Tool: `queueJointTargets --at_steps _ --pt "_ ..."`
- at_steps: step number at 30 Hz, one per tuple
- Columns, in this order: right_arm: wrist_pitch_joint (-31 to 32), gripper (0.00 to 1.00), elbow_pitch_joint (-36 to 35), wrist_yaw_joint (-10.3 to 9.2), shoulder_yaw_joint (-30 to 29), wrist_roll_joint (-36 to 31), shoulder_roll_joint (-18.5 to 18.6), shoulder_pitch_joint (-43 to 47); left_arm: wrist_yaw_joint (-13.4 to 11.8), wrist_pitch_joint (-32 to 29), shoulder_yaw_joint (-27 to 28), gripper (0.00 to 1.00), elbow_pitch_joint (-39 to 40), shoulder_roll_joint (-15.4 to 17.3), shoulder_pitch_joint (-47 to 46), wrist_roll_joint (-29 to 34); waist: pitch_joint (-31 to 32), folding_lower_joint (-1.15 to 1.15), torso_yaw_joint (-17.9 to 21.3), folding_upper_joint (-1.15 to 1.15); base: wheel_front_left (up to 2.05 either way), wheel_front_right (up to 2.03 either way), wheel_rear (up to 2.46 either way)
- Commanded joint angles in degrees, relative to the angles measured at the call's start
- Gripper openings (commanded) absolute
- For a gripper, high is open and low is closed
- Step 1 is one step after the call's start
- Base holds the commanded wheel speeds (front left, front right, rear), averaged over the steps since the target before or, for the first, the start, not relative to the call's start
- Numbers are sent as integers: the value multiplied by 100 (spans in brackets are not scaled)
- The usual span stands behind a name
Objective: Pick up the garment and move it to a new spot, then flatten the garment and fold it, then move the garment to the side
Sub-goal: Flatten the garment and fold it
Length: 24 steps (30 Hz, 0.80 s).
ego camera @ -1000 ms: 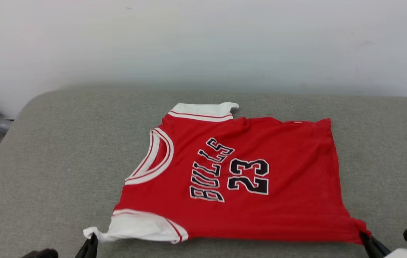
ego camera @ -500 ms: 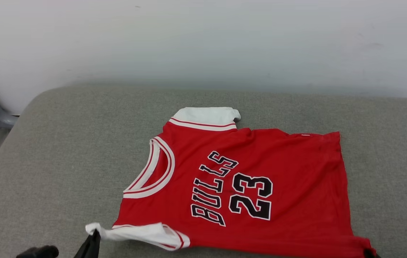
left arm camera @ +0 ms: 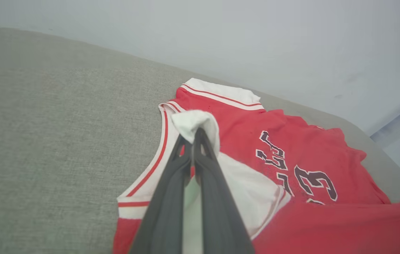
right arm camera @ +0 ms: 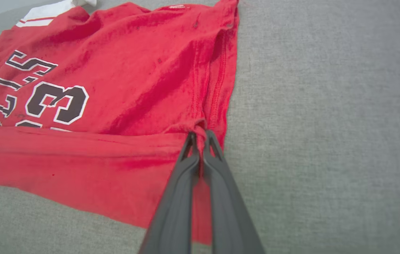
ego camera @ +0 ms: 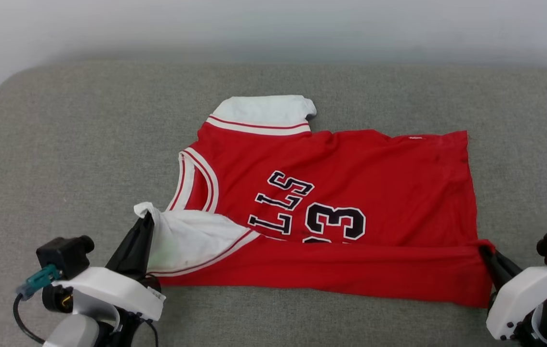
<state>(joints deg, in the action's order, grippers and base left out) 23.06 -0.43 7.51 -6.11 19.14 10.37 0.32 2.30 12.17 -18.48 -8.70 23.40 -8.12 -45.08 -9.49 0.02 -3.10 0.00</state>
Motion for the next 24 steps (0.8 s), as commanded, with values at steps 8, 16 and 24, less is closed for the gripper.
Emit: queueJointTargets --at_steps 8,16,24 --pt "-448 0 664 -4 288 124 240 -922 404 275 156 0 -991 -199 -1007 148 -744 -2 92 0 0 0 0" --pt "-706 0 1148 -4 559 153 311 -1263 508 308 5 0 -1612 -356 -1419 93 -985 -2 87 0 0 0 0" --pt "-1203 100 1505 -3 847 187 396 -1352 521 307 -336 100 -2059 -407 -1612 -155 -937 -2 97 0 0 0 0"
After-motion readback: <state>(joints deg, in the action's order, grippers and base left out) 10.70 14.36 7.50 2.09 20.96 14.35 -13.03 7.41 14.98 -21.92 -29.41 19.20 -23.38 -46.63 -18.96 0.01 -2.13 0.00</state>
